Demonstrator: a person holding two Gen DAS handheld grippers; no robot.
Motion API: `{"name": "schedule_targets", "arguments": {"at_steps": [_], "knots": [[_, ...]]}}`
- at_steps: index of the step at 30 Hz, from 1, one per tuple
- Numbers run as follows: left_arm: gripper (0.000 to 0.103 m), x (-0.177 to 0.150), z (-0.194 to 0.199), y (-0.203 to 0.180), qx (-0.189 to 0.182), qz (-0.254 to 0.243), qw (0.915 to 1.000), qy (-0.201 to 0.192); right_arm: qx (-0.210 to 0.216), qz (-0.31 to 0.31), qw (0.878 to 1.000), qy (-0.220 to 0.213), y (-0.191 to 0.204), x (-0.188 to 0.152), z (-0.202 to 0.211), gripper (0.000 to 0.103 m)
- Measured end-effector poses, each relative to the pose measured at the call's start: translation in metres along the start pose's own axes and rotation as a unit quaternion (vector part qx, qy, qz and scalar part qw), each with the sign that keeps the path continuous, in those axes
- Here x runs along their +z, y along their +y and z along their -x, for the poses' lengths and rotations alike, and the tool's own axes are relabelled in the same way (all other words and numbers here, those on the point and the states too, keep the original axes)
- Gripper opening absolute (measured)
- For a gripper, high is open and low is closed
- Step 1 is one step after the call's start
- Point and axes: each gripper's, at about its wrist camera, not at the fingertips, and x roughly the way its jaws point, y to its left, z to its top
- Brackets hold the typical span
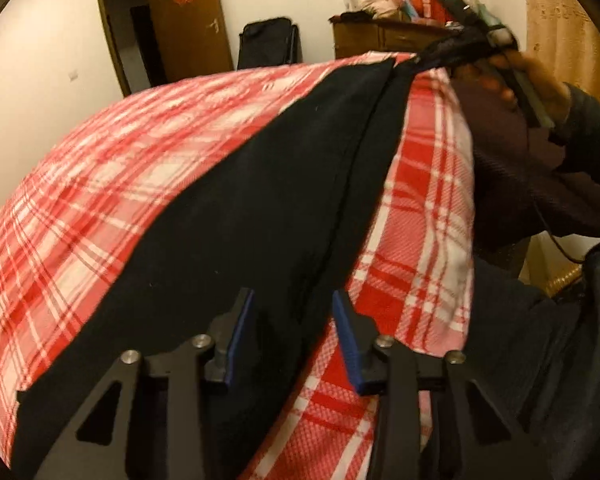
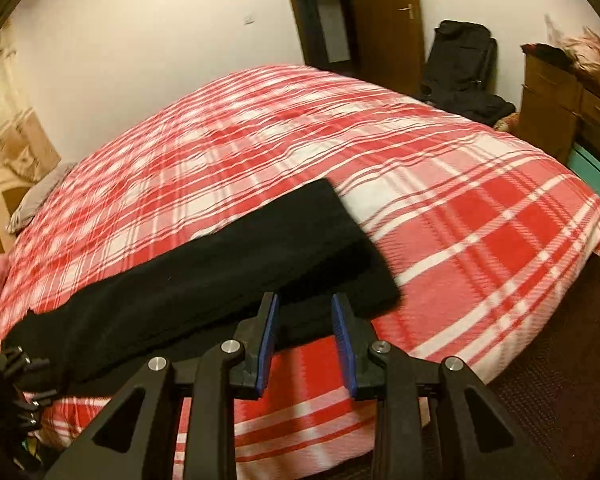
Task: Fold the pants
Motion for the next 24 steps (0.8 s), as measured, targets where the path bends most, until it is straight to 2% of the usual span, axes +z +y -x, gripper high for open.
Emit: {"name": "schedule_targets", "arguments": {"at_steps": [2,11,19,21,23,24], "knots": [[0.031,-0.003,-0.007,0.003,-0.002,0.012,0.9998,0.014,0.003,-0.011,1.0,-0.005,-0.007,0.005,0.0,0.03],[0.031,-0.003,-0.008,0.006,-0.019,0.03,0.9993,0.011,0.009,-0.052,0.999,-0.014,-0.031,0.026,-0.011,0.03],[0.031,-0.001,-0.012,0.014,-0.025,0.047,0.9985,0.012,0.04,-0.051,0.998,-0.009,-0.024,0.031,-0.016,0.03],[0.028,-0.001,-0.014,0.011,-0.023,0.039,0.9989,0.013,0.032,-0.043,0.999,-0.006,-0.021,0.031,-0.019,0.03],[0.019,0.0,-0.014,0.009,-0.02,0.032,0.9992,0.012,0.026,-0.043,0.999,0.002,-0.022,0.031,-0.022,0.029],[0.016,0.001,-0.013,0.009,-0.02,0.03,0.9993,0.01,0.026,-0.043,0.999,0.003,-0.023,0.031,-0.023,0.018]]}}
